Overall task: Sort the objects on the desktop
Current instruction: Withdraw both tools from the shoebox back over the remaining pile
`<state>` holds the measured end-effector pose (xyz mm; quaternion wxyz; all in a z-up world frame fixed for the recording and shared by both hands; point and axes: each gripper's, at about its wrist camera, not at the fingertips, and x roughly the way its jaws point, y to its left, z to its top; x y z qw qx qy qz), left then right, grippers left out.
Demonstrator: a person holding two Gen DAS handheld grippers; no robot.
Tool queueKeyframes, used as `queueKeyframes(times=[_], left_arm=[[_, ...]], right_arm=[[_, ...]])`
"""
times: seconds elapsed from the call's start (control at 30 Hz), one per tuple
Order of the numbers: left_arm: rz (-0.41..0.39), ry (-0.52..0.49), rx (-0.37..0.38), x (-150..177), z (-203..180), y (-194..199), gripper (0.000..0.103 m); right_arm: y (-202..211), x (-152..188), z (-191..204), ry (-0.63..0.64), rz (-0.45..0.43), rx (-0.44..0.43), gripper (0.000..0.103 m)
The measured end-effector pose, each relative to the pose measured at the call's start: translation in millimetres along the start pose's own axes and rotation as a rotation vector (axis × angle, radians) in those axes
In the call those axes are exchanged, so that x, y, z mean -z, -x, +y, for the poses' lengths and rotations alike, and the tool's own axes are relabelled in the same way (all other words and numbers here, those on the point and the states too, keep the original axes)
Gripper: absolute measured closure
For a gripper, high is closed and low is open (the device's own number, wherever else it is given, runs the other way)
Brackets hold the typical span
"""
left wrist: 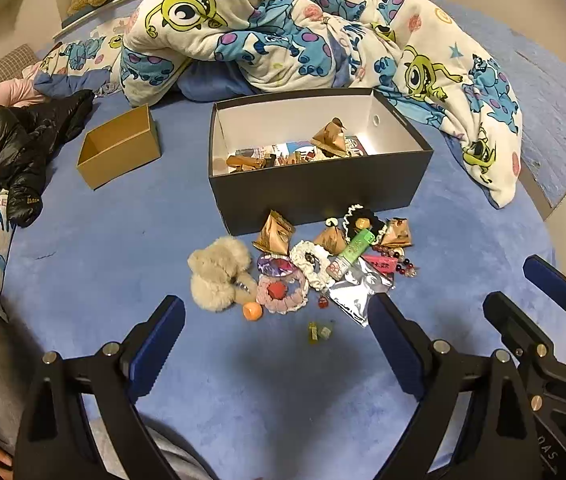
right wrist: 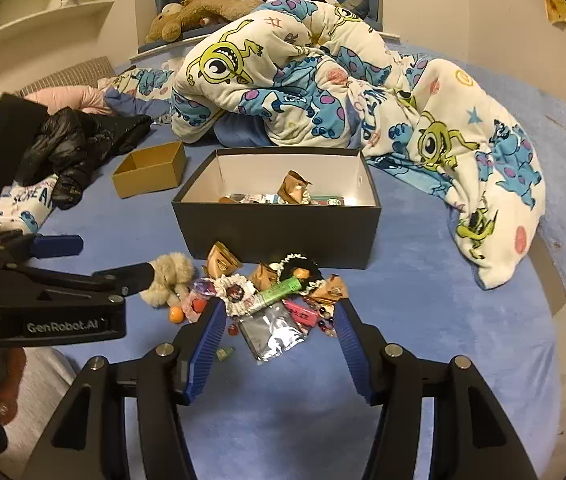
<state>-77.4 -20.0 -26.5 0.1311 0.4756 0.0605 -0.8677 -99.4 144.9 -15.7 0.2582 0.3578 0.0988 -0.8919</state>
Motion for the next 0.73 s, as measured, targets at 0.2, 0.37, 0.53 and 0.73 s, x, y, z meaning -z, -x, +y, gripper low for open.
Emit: queueKeyframes(times=[0.2, 0.37, 0.53, 0.73], left_arm=[[0.004, 0.017, 0.016, 9.5, 3.8, 6.6, 0.009], [0.020, 0.024, 0.019, 14.0, 4.2, 7.5, 0.009], [0.018, 0.041, 0.032, 15.2, 3.6, 7.0, 0.006], [-0.009, 0.016, 0.015, 11.4, -4.2, 12.9, 0.004]], right_arm=[[10.5, 7.2, -6.3, -0.035, -0.004, -0.005, 0.045], [14.0, 10.8, -8.4, -0.049, -0.004, -0.001, 0.045], [16.5, 10.0, -7.5, -0.046, -0.011, 0.001, 0.045], [19.7, 8.2, 0.3, -0.004, -0.024, 0.015, 0.045]])
